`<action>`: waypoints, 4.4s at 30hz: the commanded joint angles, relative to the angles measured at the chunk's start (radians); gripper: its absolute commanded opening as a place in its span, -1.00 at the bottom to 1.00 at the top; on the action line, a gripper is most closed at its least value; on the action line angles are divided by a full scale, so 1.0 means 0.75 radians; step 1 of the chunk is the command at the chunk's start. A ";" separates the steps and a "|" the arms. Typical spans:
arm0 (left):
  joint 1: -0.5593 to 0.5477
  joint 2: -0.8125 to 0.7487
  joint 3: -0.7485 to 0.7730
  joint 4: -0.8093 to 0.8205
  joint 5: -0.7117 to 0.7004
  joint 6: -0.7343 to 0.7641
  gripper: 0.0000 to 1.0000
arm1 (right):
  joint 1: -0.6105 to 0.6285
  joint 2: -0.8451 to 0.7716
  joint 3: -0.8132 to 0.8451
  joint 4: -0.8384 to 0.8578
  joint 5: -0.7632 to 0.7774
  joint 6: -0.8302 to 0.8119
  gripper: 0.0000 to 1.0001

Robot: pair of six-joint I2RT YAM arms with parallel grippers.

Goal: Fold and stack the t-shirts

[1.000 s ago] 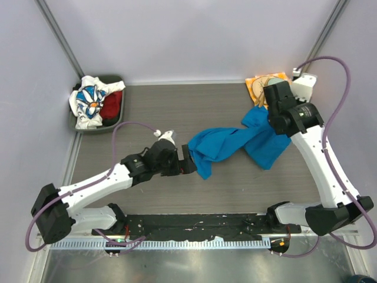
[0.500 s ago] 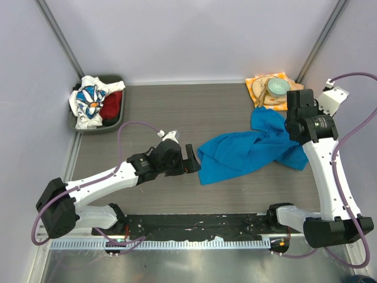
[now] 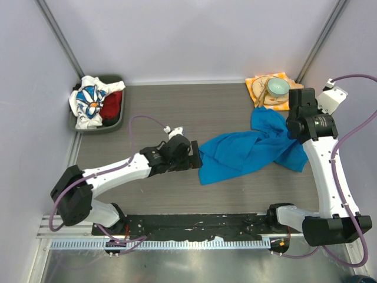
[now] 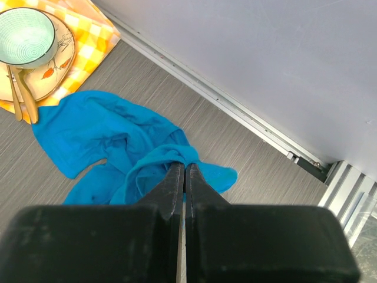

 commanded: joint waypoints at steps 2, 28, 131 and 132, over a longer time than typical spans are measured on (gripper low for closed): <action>-0.014 0.142 0.035 0.112 0.056 0.008 1.00 | -0.005 0.030 -0.009 0.086 -0.014 0.012 -0.99; -0.231 0.496 0.277 0.002 -0.100 0.161 0.96 | -0.009 0.043 -0.105 0.190 -0.151 -0.033 -0.99; -0.349 0.875 0.275 -0.360 -0.173 -0.113 0.32 | -0.009 -0.084 -0.199 0.268 -0.296 -0.056 -0.99; -0.351 0.879 0.277 -0.364 -0.173 -0.119 0.30 | -0.009 -0.086 -0.201 0.268 -0.298 -0.056 -0.99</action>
